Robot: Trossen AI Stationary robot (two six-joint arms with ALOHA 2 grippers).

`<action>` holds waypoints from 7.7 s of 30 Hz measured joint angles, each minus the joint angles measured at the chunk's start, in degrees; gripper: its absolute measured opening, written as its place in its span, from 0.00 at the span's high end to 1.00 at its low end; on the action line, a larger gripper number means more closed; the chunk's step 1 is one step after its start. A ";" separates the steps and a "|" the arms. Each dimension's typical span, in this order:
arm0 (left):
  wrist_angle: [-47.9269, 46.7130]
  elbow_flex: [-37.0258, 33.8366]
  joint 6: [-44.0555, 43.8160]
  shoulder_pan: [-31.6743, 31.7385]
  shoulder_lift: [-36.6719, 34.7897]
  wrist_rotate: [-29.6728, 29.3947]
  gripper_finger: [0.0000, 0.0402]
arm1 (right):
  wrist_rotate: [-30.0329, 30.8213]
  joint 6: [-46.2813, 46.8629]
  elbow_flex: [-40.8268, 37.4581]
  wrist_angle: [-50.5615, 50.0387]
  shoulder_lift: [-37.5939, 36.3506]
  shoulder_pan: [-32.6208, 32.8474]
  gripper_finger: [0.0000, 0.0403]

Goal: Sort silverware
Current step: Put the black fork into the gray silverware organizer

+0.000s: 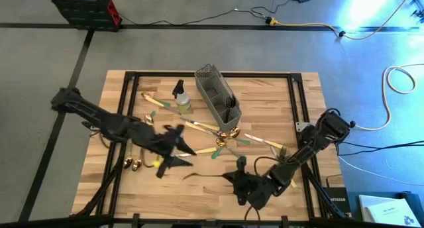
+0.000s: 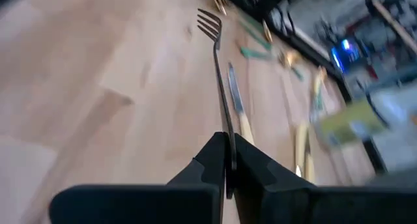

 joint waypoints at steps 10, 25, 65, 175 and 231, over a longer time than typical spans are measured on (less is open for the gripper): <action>13.15 -8.46 12.22 -17.51 2.94 -21.96 0.60 | 6.01 25.87 -4.14 -12.60 -5.66 -0.10 1.00; 64.99 -26.52 15.87 -22.10 15.98 -29.76 0.60 | -1.95 17.77 -34.99 65.12 -11.68 -9.24 1.00; 81.93 -10.72 25.19 0.29 32.09 -13.82 0.60 | -22.05 -11.70 -25.68 90.69 -7.33 -11.84 1.00; 84.40 -10.54 20.81 2.69 31.89 -14.29 1.00 | -23.04 -3.89 -25.75 69.59 -7.17 -15.01 0.98; 43.75 -6.28 12.75 24.49 25.00 10.17 1.00 | -23.04 -3.85 -25.59 49.68 -7.37 -15.06 0.98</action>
